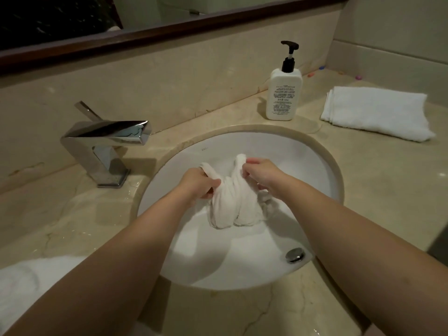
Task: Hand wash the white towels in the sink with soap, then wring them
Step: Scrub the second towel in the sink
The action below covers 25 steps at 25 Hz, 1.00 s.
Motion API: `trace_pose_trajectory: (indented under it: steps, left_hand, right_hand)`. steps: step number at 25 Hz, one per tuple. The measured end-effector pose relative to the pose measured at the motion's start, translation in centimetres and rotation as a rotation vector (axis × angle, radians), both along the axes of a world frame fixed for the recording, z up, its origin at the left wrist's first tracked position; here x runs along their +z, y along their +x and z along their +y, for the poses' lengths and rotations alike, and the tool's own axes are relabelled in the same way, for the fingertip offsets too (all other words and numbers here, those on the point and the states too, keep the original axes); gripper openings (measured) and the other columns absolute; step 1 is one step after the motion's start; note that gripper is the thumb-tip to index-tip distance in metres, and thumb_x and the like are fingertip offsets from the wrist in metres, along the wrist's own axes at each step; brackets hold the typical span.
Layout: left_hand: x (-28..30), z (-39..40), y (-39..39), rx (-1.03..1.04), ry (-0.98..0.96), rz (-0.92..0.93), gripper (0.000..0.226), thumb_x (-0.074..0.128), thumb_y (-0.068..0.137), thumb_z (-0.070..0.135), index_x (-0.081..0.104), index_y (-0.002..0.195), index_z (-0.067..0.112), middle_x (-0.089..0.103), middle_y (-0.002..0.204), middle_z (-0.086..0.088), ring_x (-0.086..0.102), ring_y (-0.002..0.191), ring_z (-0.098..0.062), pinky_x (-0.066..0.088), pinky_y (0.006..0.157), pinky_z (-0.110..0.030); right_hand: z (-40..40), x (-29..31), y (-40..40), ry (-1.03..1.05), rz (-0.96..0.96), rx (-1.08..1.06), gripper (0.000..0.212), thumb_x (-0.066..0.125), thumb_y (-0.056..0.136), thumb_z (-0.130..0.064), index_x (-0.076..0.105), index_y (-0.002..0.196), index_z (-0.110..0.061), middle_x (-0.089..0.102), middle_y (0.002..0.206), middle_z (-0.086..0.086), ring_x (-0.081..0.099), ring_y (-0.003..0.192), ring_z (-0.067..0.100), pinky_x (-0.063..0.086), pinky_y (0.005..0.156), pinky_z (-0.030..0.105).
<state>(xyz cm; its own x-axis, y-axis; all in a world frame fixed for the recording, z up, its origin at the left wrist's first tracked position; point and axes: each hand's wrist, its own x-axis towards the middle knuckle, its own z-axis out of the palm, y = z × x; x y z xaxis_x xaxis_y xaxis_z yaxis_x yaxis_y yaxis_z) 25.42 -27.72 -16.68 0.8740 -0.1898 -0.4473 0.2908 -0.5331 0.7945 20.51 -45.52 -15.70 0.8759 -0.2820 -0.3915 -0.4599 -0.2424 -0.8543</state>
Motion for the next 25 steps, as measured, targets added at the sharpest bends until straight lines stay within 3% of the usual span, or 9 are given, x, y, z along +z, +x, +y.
trace_pose_trajectory:
  steps: [4, 7, 10, 13, 17, 20, 22, 25]
  left_hand:
    - [0.6, 0.2, -0.9, -0.090, 0.170, 0.024, 0.037, 0.075, 0.092, 0.037, 0.067, 0.099, 0.001, 0.072, 0.085, -0.013, 0.067, 0.059, -0.021, 0.057, 0.052, -0.026]
    - [1.2, 0.3, -1.5, -0.189, 0.241, 0.143, 0.050, 0.075, 0.086, 0.051, 0.067, 0.102, 0.004, 0.070, 0.089, -0.011, 0.067, 0.065, -0.021, 0.057, 0.057, -0.028]
    - [1.3, 0.6, -1.6, -0.295, 0.255, 0.239, 0.052, 0.082, 0.079, 0.051, 0.065, 0.099, 0.007, 0.066, 0.088, -0.005, 0.064, 0.075, -0.019, 0.060, 0.068, -0.033]
    - [1.0, 0.6, -1.7, -0.387, 0.226, 0.136, 0.038, 0.083, 0.083, 0.039, 0.066, 0.094, 0.007, 0.070, 0.092, -0.006, 0.065, 0.081, -0.022, 0.056, 0.078, -0.031]
    - [1.9, -0.5, -2.4, -0.251, -0.252, -0.017, 0.022, 0.067, 0.097, 0.026, 0.068, 0.115, 0.013, 0.077, 0.109, -0.008, 0.073, 0.098, -0.023, 0.057, 0.091, -0.039]
    - [4.2, -2.0, -3.4, -0.105, -0.670, -0.013, 0.034, 0.057, 0.102, 0.020, 0.055, 0.135, 0.012, 0.073, 0.121, -0.012, 0.072, 0.107, -0.025, 0.058, 0.087, -0.038]
    - [6.0, -2.9, -4.0, -0.066, -0.828, -0.060, 0.040, 0.053, 0.102, 0.019, 0.050, 0.140, 0.004, 0.069, 0.126, -0.020, 0.071, 0.110, -0.030, 0.060, 0.083, -0.036]
    - [7.9, -3.0, -3.6, -0.026, -1.028, -0.133, 0.057, 0.059, 0.096, 0.026, 0.044, 0.143, -0.002, 0.062, 0.133, -0.028, 0.065, 0.120, -0.038, 0.057, 0.095, -0.046]
  right_hand:
    - [-0.5, -0.8, 0.1, -0.090, -0.005, -0.034, 0.025, 0.079, 0.085, -0.021, 0.065, 0.102, -0.009, 0.066, 0.092, 0.007, 0.061, 0.082, 0.021, 0.050, 0.074, 0.031]
    - [-0.4, -0.7, -0.1, -0.230, 0.130, 0.038, 0.044, 0.077, 0.085, -0.041, 0.065, 0.101, -0.002, 0.069, 0.093, 0.013, 0.064, 0.079, 0.028, 0.055, 0.075, 0.037]
    - [-0.4, -0.1, -1.2, -0.261, 0.314, 0.170, 0.063, 0.070, 0.083, -0.061, 0.061, 0.104, -0.002, 0.071, 0.098, 0.013, 0.069, 0.086, 0.028, 0.058, 0.081, 0.037]
    - [-0.6, -0.1, -2.2, -0.308, 0.224, 0.249, 0.052, 0.076, 0.082, -0.048, 0.063, 0.096, 0.000, 0.069, 0.088, 0.008, 0.064, 0.077, 0.025, 0.054, 0.073, 0.032]
    - [0.0, 1.0, -3.0, -0.117, -0.052, 0.081, 0.028, 0.054, 0.095, -0.032, 0.066, 0.099, -0.006, 0.067, 0.097, 0.008, 0.060, 0.088, 0.026, 0.046, 0.076, 0.037]
    - [0.3, 4.1, -3.3, 0.068, -0.285, -0.091, 0.021, 0.052, 0.097, -0.027, 0.065, 0.089, -0.012, 0.066, 0.088, 0.006, 0.060, 0.084, 0.023, 0.043, 0.073, 0.035]
    - [0.5, 6.6, -3.4, 0.149, -0.409, -0.146, 0.016, 0.054, 0.097, -0.024, 0.064, 0.087, -0.015, 0.069, 0.084, 0.003, 0.065, 0.083, 0.021, 0.049, 0.078, 0.035]
    - [1.0, 9.5, -3.5, 0.326, -0.542, -0.155, 0.010, 0.058, 0.095, -0.022, 0.061, 0.088, -0.015, 0.069, 0.083, 0.004, 0.069, 0.085, 0.026, 0.055, 0.083, 0.041]
